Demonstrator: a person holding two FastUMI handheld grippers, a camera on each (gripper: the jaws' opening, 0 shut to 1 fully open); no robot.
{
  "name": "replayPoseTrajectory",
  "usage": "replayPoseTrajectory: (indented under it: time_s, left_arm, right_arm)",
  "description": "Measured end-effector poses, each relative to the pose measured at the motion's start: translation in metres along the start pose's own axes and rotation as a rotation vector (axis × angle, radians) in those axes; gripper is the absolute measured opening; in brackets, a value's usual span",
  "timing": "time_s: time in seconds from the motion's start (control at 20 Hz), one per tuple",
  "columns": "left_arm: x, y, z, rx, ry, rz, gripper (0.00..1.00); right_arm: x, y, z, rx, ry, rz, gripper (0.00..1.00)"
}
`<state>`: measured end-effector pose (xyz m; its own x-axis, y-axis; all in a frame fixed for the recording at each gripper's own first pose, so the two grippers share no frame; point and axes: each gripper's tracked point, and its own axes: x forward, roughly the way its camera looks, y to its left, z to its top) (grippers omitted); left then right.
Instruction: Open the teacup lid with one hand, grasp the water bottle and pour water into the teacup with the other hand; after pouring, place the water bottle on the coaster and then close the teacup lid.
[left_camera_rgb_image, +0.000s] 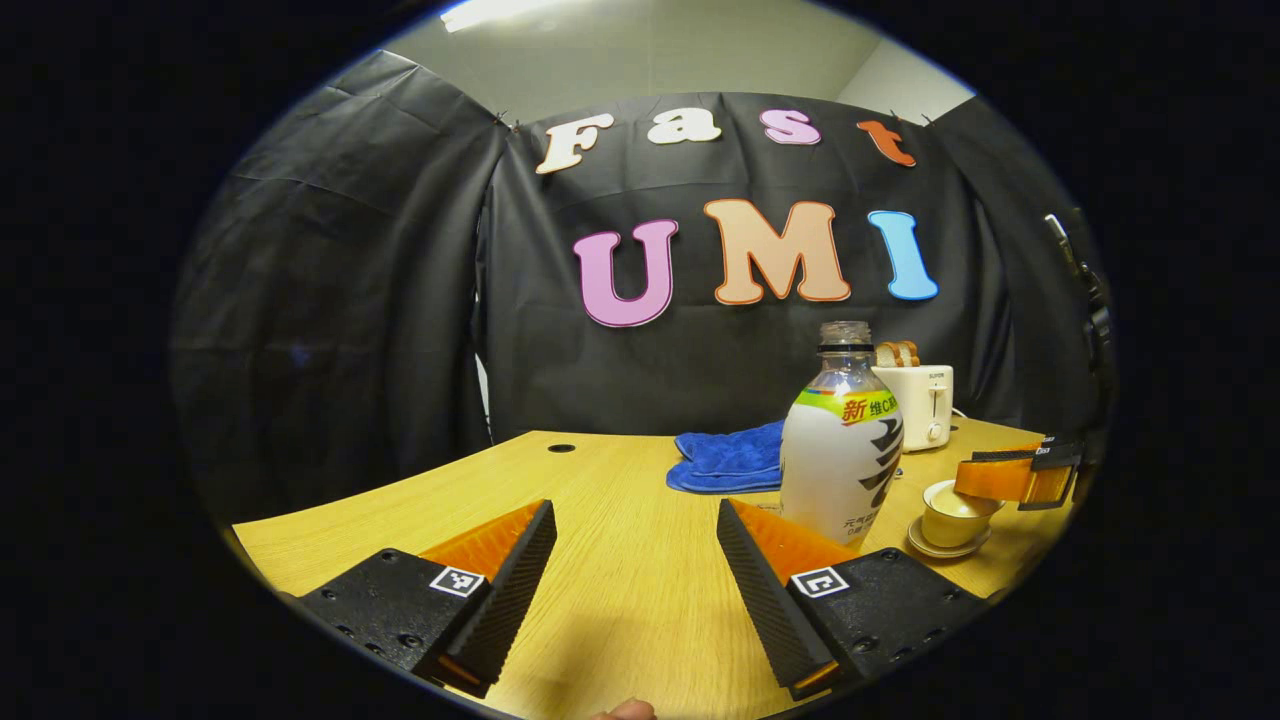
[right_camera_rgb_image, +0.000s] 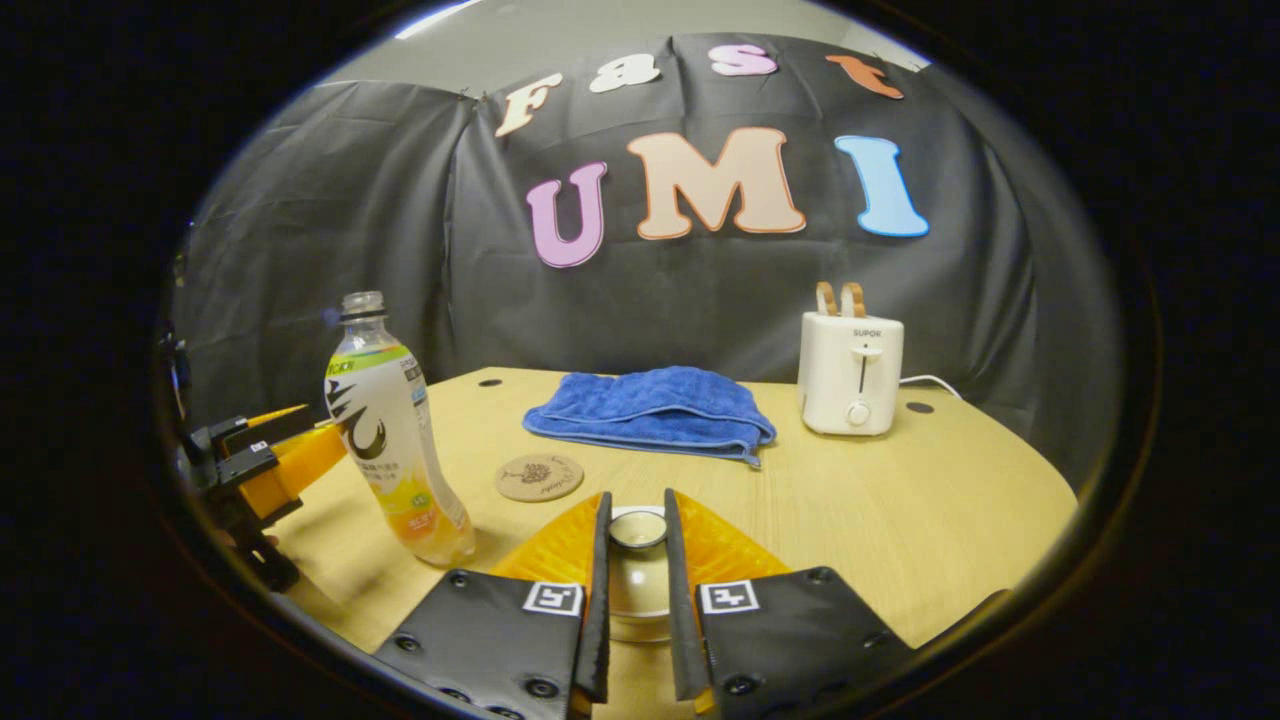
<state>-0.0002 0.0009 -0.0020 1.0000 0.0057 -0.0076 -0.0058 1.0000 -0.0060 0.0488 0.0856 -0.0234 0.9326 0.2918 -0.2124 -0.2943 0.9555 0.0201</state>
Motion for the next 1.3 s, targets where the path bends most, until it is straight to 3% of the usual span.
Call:
replayPoseTrajectory:
  time_s: [0.45, 0.95, 1.3]
  left_arm:
    - [0.0, 0.0, 0.0, 0.001, -0.002, 0.001, 0.95]
    - [-0.02, -0.039, 0.013, -0.054, -0.041, -0.219, 0.95]
    - [-0.034, -0.08, 0.026, -0.038, -0.056, -0.363, 0.95]
  right_arm:
    - [-0.018, 0.004, 0.02, 0.014, -0.058, 0.026, 0.27]
    - [-0.038, -0.01, 0.043, 0.033, -0.109, 0.023, 0.28]
    - [-0.043, -0.014, 0.043, 0.043, -0.114, 0.021, 0.27]
